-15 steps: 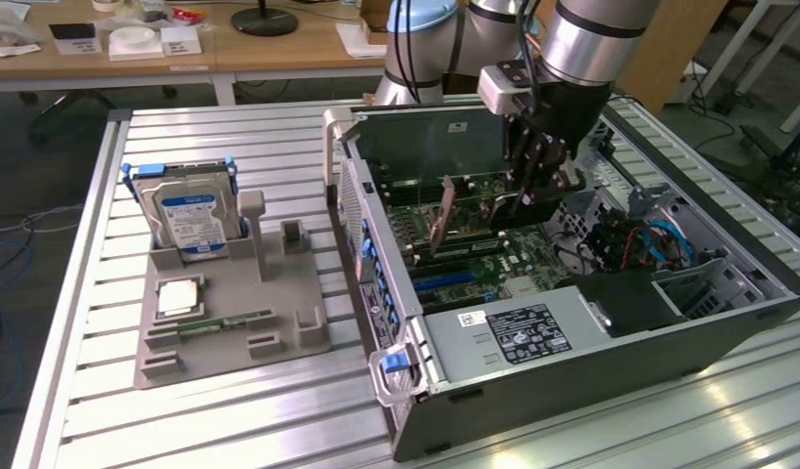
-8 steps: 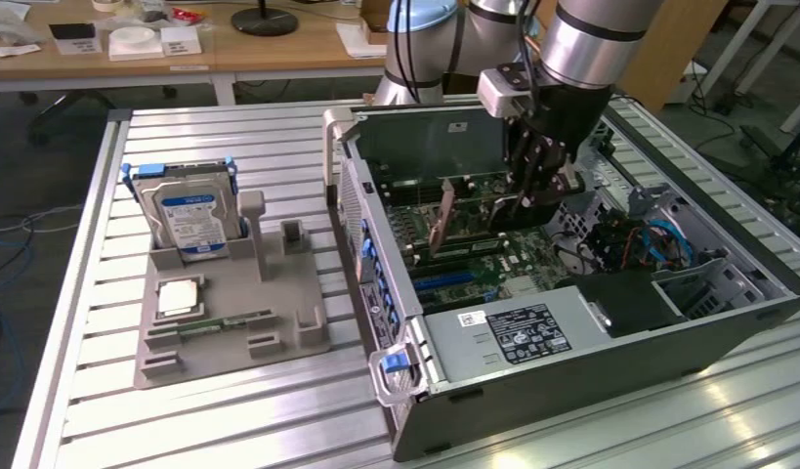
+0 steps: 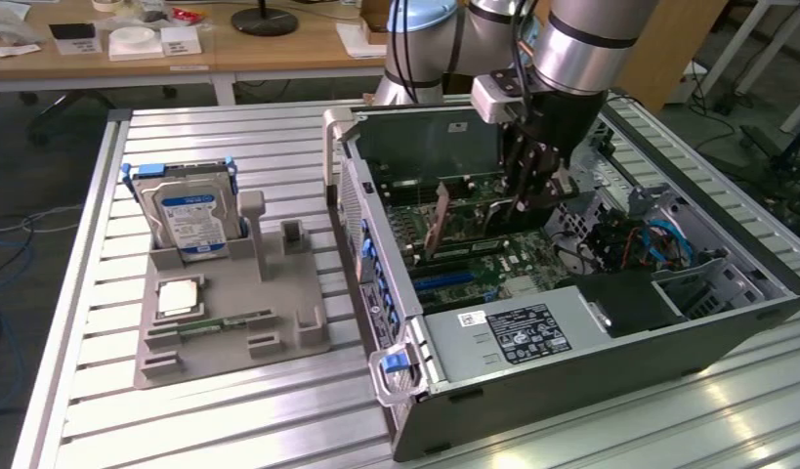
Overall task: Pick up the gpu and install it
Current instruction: 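Insert the gpu into the slot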
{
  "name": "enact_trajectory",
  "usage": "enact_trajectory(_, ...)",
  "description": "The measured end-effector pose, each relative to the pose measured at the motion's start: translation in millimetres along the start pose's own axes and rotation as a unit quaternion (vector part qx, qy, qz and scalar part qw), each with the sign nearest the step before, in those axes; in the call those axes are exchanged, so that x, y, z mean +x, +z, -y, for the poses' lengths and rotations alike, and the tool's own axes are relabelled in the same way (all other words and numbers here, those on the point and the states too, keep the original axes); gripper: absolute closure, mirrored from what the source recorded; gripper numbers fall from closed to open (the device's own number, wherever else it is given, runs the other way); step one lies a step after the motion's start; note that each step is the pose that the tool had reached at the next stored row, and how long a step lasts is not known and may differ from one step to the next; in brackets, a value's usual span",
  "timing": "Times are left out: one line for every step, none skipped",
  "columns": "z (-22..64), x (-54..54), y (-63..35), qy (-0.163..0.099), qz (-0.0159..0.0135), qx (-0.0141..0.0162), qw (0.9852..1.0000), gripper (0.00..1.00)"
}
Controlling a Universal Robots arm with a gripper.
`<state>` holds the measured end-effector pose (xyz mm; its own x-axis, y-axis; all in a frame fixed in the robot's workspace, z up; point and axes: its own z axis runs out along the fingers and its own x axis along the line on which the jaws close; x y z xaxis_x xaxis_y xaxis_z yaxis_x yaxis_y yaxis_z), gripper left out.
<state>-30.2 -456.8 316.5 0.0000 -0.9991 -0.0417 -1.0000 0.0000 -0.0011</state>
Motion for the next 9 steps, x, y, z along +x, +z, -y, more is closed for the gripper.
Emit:
enact_trajectory(0.0, 0.0, 0.3, 0.0, -0.0001, 0.0, 1.0, 0.73)
enact_trajectory(0.0, 0.0, 0.3, 0.0, -0.0001, -0.0001, 1.0, 0.73)
enact_trajectory(-0.1, 0.0, 0.3, 0.0, -0.0001, 0.0, 1.0, 0.73)
enact_trajectory(-0.6, 0.0, 0.5, 0.0, -0.0001, 0.0, 1.0, 0.73)
enact_trajectory(-1.6, 0.0, 0.9, 0.0, 0.0, 0.0, 1.0, 0.73)
enact_trajectory(-2.4, 0.1, 1.1, 0.0, 0.0, 0.0, 1.0, 0.73)
enact_trajectory(-2.7, 0.1, 1.1, 0.0, 0.0, 0.0, 1.0, 0.73)
enact_trajectory(-2.7, 0.0, 1.1, 0.0, 0.0, 0.0, 1.0, 0.73)
enact_trajectory(-2.7, 0.1, 1.1, 0.0, -0.0001, 0.0, 1.0, 0.73)
